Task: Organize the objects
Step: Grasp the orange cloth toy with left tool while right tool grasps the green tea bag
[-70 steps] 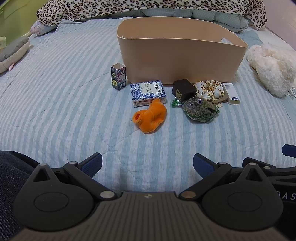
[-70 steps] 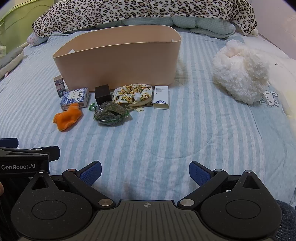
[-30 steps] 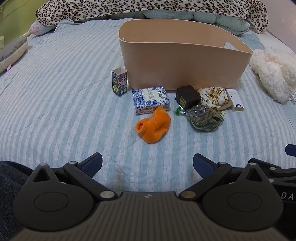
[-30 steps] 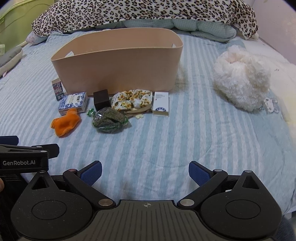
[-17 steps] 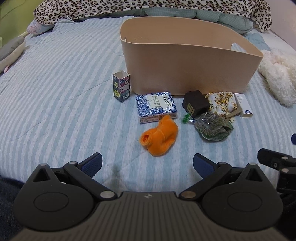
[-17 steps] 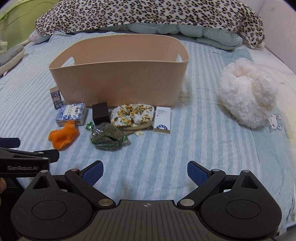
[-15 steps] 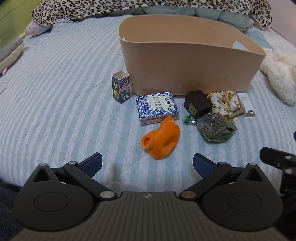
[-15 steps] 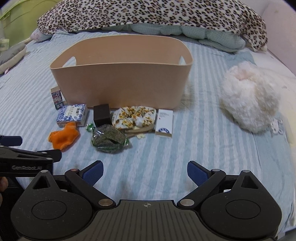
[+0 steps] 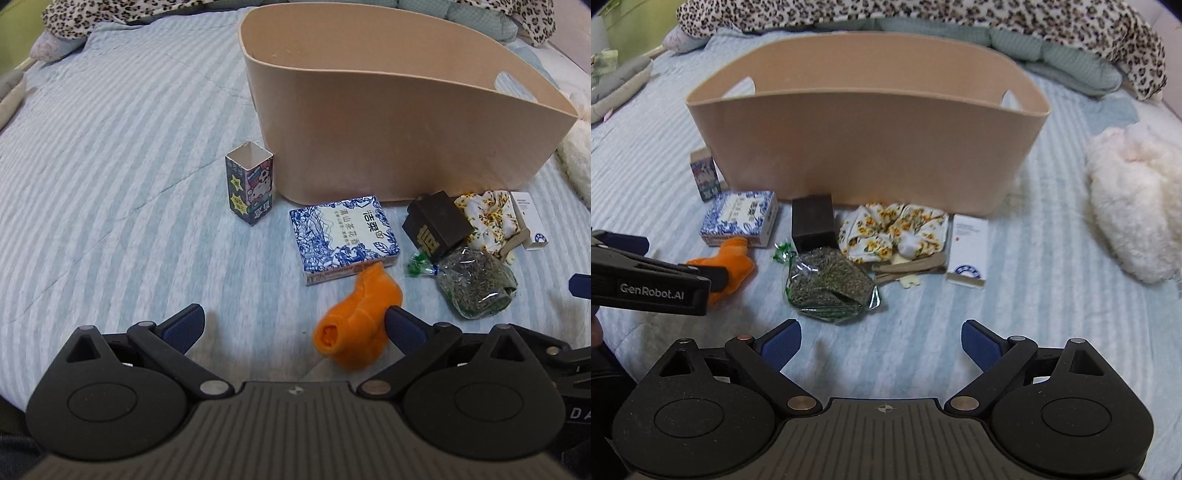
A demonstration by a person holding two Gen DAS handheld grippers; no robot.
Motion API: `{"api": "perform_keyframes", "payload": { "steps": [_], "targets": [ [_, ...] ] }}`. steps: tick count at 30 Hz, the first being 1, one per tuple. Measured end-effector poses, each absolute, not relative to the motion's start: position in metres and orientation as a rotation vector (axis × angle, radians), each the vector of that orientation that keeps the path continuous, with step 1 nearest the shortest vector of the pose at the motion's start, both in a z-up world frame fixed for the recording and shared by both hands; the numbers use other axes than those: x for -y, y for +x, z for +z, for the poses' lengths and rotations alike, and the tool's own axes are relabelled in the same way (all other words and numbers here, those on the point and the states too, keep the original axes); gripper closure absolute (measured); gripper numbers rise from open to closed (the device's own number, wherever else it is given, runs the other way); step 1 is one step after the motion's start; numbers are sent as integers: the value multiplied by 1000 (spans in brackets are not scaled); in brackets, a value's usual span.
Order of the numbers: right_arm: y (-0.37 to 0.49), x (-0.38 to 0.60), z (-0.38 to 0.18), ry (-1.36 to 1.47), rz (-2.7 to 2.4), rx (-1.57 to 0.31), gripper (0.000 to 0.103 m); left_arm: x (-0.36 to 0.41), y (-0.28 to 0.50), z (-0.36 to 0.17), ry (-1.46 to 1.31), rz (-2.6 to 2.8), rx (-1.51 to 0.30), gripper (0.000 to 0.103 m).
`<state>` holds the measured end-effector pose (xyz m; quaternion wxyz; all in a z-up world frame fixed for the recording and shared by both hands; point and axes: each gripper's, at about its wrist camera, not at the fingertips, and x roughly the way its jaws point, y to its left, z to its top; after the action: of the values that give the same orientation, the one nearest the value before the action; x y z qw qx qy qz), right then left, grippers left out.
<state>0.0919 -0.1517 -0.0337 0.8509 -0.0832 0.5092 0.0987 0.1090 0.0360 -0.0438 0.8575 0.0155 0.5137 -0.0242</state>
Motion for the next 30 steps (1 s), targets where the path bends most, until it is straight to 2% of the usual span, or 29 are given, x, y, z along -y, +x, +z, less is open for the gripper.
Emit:
{"api": "perform_keyframes", "payload": {
  "steps": [7,12,19,20,21,23,30],
  "targets": [
    [106,144,-47,-167,212,-1115,8,-41,121,-56,26,-107,-1114,0],
    [112,137,-56,-182,229,-1146,12,-39,122,-61,55,-114,-1104,1],
    [108,127,-53,-256,237,-1106,12,-42,123,-68,47,-144,-1104,0],
    [107,126,-51,-262,241,-1094,12,-43,122,-67,44,-151,-1098,3],
    [105,126,-48,-266,241,-1078,12,-44,121,-65,41,-164,-1091,11],
    [103,126,-43,-270,244,-1054,12,-48,118,-60,46,-183,-1078,17],
    [105,137,-27,-160,276,-1048,15,-54,116,-60,78,-200,-1054,30]
  ]
}}
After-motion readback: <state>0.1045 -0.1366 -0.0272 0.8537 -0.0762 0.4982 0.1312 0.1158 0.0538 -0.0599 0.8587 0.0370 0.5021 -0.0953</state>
